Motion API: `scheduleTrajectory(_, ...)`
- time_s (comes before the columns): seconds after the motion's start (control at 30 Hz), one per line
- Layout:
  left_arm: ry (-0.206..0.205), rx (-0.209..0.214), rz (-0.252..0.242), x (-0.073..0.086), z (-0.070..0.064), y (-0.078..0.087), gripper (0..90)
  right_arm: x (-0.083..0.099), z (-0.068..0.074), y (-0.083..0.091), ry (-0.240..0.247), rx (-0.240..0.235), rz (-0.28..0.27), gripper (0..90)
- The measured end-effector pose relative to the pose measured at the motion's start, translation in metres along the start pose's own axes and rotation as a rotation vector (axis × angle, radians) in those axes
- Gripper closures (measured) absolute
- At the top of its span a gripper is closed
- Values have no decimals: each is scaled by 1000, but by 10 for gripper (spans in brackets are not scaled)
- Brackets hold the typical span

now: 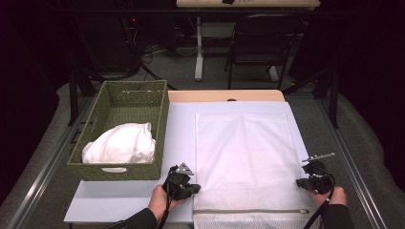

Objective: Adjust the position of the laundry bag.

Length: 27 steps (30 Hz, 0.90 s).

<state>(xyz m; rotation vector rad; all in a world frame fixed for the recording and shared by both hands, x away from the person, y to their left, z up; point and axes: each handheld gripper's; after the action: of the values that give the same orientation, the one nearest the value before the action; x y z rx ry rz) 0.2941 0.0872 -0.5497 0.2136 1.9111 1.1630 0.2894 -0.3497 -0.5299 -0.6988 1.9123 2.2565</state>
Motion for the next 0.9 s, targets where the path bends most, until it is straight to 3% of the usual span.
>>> scheduleTrajectory(0.4,49,0,3,-1,11,4,891,-7,3,-3,16,-20,15,862)
scheduleTrajectory(0.9,119,-45,11,2,26,12,890,-25,24,-12,58,-33,35,863)
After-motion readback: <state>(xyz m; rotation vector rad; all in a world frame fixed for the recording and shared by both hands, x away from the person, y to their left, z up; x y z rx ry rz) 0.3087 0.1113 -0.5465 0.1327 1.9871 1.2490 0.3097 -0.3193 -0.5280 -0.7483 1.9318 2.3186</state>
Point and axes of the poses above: each handheld gripper's, and its own axes: y roughly backward along the jaws, x roughly out of its underside, z roughly to its left, and after that the axes turned 5 degrees about -x, right-handed
